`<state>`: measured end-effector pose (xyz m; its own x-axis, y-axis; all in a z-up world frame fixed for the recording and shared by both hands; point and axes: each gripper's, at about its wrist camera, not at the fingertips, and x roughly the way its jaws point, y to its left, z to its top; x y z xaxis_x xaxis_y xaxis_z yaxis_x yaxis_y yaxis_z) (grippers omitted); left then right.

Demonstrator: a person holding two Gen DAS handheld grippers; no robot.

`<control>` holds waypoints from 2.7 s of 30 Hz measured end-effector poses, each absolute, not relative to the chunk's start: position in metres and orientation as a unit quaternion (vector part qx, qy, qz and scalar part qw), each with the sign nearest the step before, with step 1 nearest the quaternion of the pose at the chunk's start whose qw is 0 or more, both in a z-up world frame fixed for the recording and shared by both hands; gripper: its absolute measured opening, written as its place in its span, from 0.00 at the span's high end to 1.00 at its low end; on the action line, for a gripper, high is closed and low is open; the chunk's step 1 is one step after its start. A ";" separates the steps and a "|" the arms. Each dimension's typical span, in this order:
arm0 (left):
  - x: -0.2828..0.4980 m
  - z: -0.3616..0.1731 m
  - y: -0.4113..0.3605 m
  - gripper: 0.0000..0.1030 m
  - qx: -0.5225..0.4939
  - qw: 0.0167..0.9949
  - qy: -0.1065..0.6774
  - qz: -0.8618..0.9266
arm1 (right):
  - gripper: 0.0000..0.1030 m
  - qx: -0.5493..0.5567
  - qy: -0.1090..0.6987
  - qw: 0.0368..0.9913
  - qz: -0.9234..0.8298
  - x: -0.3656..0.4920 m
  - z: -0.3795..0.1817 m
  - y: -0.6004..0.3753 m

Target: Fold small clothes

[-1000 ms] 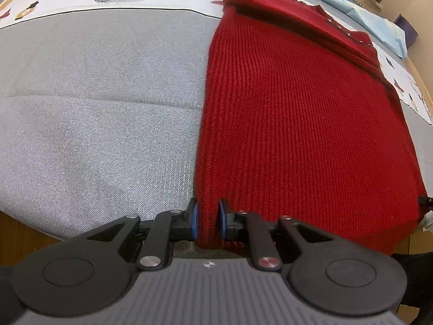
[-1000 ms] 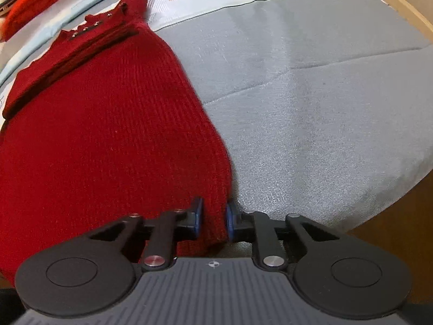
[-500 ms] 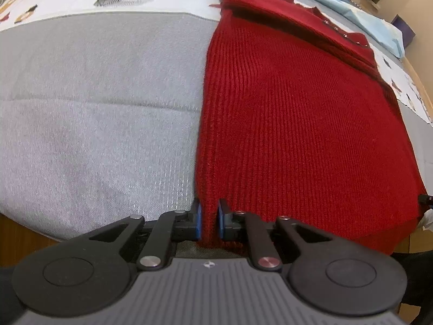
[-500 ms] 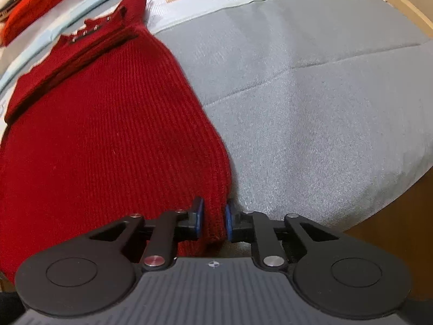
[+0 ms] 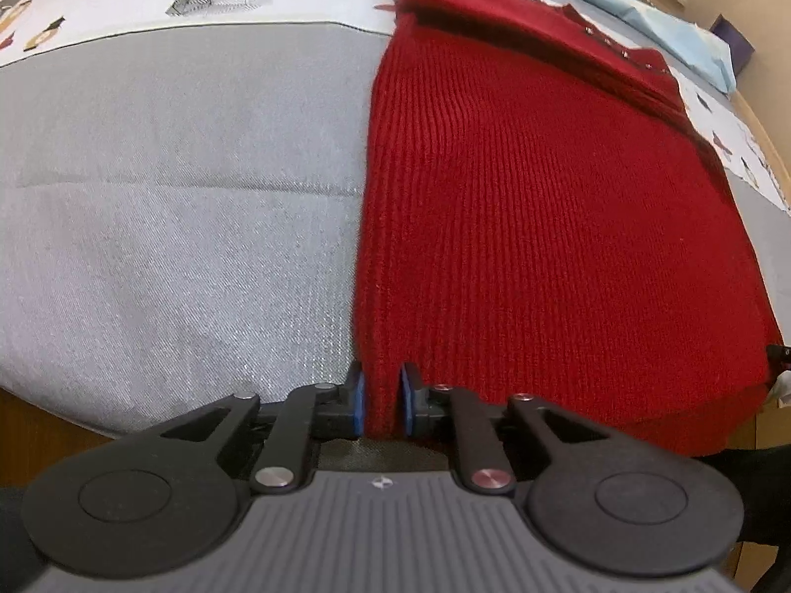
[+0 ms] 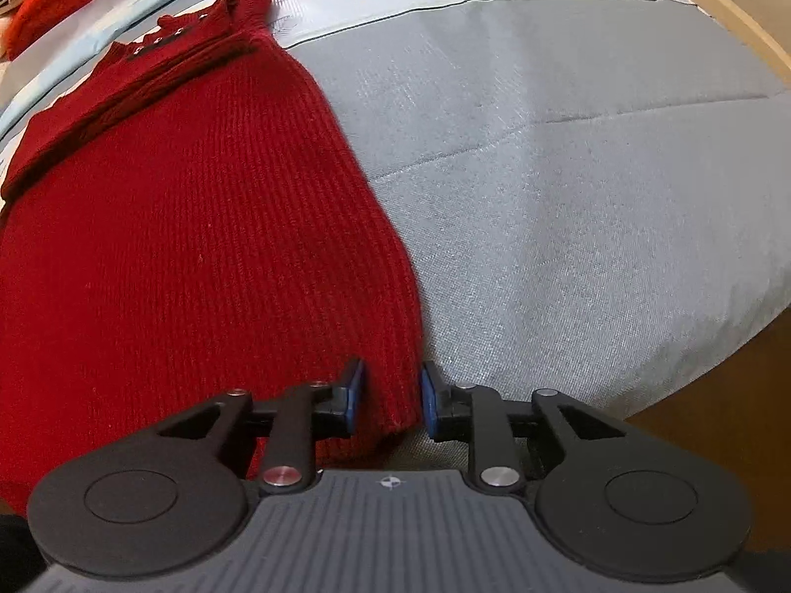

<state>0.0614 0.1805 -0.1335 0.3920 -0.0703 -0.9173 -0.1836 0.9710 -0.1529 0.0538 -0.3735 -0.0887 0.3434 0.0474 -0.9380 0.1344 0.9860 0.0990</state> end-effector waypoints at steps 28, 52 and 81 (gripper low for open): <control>-0.035 0.097 0.193 0.95 -0.181 0.922 0.338 -0.048 | 0.93 0.252 0.332 0.901 0.122 -0.047 0.121 -0.420; 0.207 -0.064 0.257 0.74 -0.176 0.880 0.433 0.082 | 0.74 0.171 0.479 0.861 0.004 0.164 -0.030 -0.398; 0.233 -0.073 0.231 0.95 -0.135 0.906 0.400 0.041 | 0.91 0.154 0.432 0.888 0.012 0.177 -0.037 -0.369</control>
